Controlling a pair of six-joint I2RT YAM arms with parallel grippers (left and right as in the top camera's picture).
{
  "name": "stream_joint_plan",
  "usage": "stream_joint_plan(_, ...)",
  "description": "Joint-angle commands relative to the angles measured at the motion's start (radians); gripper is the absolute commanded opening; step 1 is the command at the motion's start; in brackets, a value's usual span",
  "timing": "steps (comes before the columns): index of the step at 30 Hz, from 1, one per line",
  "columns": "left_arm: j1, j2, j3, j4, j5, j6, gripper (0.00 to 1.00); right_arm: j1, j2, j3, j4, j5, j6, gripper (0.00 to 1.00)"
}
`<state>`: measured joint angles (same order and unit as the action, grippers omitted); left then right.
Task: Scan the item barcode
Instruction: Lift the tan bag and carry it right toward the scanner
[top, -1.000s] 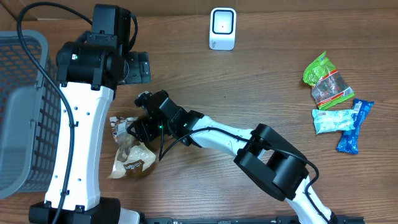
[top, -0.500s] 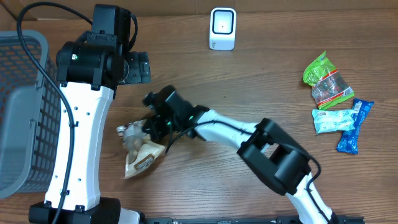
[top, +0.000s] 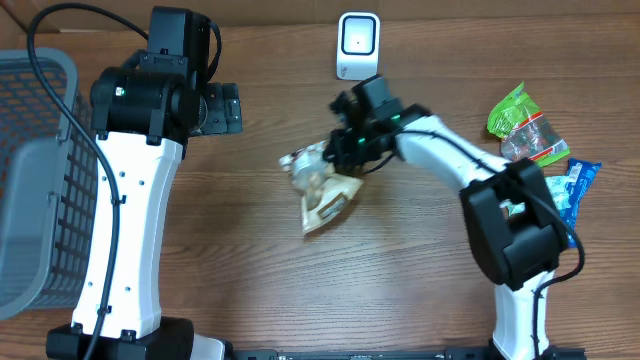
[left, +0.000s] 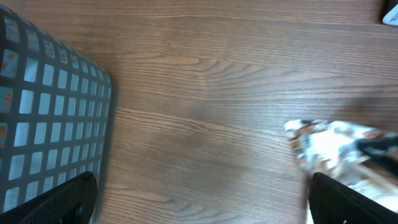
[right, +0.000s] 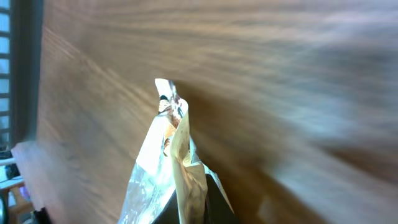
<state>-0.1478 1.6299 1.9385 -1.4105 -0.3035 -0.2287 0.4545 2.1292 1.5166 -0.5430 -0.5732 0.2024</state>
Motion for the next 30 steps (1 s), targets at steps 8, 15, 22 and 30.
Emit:
stream_joint_plan(8,0.003,-0.02,0.016,0.001,-0.011,0.015,1.0,-0.13,-0.062,0.088,-0.169,-0.18,-0.081,0.87)
stream_joint_plan(15,0.003,-0.02,0.016,0.001,-0.011,0.015,1.0,-0.146,-0.062,0.093,-0.35,-0.208,-0.077,1.0)
stream_joint_plan(22,0.003,-0.02,0.016,0.001,-0.011,0.015,1.0,-0.109,-0.059,0.046,-0.396,-0.174,-0.065,1.0)
stream_joint_plan(30,0.003,-0.02,0.016,0.001,-0.011,0.015,1.0,0.003,-0.051,-0.081,-0.2,-0.037,0.074,1.0)
